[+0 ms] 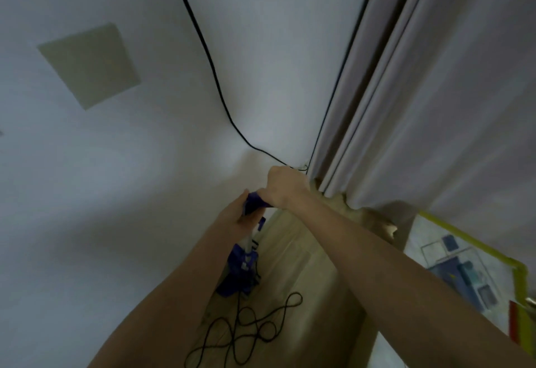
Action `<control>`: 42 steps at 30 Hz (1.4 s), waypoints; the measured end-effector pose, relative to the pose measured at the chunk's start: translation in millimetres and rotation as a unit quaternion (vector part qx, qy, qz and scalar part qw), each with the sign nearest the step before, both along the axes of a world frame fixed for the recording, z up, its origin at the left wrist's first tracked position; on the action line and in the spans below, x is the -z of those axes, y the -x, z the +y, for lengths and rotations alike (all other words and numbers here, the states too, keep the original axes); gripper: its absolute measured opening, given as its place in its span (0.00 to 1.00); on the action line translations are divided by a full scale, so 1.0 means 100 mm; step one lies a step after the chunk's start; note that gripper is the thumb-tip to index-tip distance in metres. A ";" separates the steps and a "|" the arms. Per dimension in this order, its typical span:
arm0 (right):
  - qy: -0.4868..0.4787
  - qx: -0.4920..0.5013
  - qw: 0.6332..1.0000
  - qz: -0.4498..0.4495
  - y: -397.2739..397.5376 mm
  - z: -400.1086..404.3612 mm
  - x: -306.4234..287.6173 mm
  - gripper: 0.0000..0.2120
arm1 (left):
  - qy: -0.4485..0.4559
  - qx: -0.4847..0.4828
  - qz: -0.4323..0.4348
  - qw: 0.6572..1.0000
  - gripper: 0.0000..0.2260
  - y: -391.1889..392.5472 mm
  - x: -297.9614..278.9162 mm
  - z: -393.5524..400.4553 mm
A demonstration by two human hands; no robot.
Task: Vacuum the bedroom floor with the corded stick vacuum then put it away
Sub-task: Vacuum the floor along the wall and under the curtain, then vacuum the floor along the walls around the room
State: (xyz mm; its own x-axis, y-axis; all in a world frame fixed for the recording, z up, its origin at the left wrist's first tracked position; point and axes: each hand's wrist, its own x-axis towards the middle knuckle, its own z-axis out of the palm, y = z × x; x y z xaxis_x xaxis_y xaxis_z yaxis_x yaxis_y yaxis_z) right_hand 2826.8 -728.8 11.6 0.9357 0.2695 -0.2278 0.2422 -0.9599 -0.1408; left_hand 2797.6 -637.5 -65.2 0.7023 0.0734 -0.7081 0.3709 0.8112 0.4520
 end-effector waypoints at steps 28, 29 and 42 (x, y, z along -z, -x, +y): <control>-0.152 0.031 0.932 -0.328 1.48 -0.02 0.89 0.11 | -0.304 0.334 -0.011 0.892 0.04 0.75 0.41 0.70; -0.167 0.056 0.942 -0.285 1.61 -0.01 1.12 0.10 | -0.335 0.363 -0.009 0.870 0.05 0.93 0.56 0.77; -0.095 0.152 0.959 0.217 3.03 0.15 4.32 0.15 | -0.548 0.624 0.030 0.557 0.12 2.52 3.74 1.74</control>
